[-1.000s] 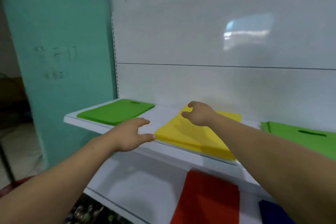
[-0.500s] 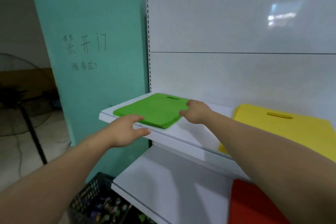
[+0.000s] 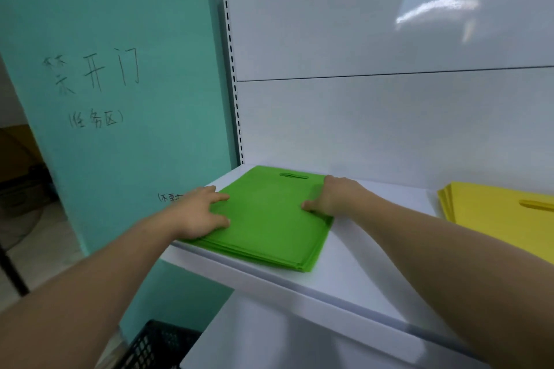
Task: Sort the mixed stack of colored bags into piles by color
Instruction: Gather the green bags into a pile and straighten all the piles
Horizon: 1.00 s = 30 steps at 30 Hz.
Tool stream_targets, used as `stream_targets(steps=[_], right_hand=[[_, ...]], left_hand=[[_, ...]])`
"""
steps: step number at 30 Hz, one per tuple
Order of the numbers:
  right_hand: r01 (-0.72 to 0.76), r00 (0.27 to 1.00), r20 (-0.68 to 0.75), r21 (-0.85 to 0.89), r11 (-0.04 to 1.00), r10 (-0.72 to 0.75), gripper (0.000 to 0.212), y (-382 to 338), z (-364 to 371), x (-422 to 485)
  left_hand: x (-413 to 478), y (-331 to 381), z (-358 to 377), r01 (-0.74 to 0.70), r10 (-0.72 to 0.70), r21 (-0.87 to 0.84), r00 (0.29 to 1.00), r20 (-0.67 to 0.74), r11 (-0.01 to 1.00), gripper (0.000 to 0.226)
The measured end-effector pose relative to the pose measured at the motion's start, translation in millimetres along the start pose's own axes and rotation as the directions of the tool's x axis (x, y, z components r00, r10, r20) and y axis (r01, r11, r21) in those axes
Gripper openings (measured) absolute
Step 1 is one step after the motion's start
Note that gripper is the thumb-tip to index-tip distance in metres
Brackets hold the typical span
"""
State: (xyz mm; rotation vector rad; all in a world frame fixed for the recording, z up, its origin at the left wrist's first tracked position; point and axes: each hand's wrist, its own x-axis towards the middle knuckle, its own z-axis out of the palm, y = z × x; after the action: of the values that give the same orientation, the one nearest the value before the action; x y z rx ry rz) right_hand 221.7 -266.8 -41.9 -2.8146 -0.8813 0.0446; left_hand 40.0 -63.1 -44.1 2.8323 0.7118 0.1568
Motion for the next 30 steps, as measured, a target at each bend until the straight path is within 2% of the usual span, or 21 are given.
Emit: stream_targets(steps=[4,6,7,9,12,14,17,20,22,24,26,28,30], right_hand=[[-0.105,0.994,0.017,0.074,0.992,0.104,0.085,-4,-2,6],[-0.155,0.988,0.010,0.126,0.980,0.155,0.083,-5,-1,5],[-0.175,0.984,-0.004,0.147,0.974,0.177,0.080,-6,1,5],[-0.204,0.975,-0.055,0.170,0.964,0.216,0.073,-10,5,3],[-0.235,0.947,-0.168,0.224,0.946,0.275,0.064,-21,11,-4],[-0.238,0.922,-0.247,0.249,0.939,0.299,0.060,-29,14,-10],[-0.234,0.885,-0.350,0.238,0.943,0.308,0.058,-39,16,-22],[-0.158,0.833,-0.477,0.282,0.946,0.282,0.056,-48,10,-39],[-0.018,0.774,-0.575,0.399,0.917,0.266,0.052,-55,6,-55],[0.109,0.692,-0.677,0.442,0.891,0.252,0.047,-62,-1,-74],[0.170,0.602,-0.756,0.434,0.885,0.255,0.043,-65,-9,-95],[0.197,0.524,-0.802,0.444,0.874,0.289,0.041,-62,-18,-114],[0.203,0.453,-0.827,0.460,0.865,0.333,0.039,-54,-27,-135]], left_hand=[[17,-17,1,-0.049,0.059,-0.093,0.992,0.109,0.994,0.095],[20,-23,10,-0.083,0.098,-0.143,0.990,0.097,0.986,0.113],[22,-25,15,-0.104,0.115,-0.146,0.990,0.075,0.984,0.114],[26,-29,21,-0.134,0.139,-0.152,0.990,0.023,0.979,0.102],[28,-35,23,-0.149,0.149,-0.249,0.989,-0.020,0.957,0.082],[29,-37,22,-0.155,0.153,-0.274,0.988,-0.029,0.949,0.081],[33,-39,24,-0.164,0.158,-0.219,0.986,-0.044,0.962,0.075],[33,-39,22,-0.177,0.172,-0.208,0.984,-0.044,0.962,0.072],[31,-40,18,-0.168,0.166,-0.218,0.986,-0.025,0.961,0.075],[29,-43,13,-0.180,0.175,-0.240,0.984,-0.044,0.954,0.077],[29,-42,7,-0.232,0.224,-0.461,0.972,-0.074,0.857,0.080],[22,-33,0,-0.277,0.292,-0.720,0.950,-0.107,0.636,0.075],[10,-18,-7,-0.320,0.331,-0.798,0.930,-0.162,0.511,0.068]])
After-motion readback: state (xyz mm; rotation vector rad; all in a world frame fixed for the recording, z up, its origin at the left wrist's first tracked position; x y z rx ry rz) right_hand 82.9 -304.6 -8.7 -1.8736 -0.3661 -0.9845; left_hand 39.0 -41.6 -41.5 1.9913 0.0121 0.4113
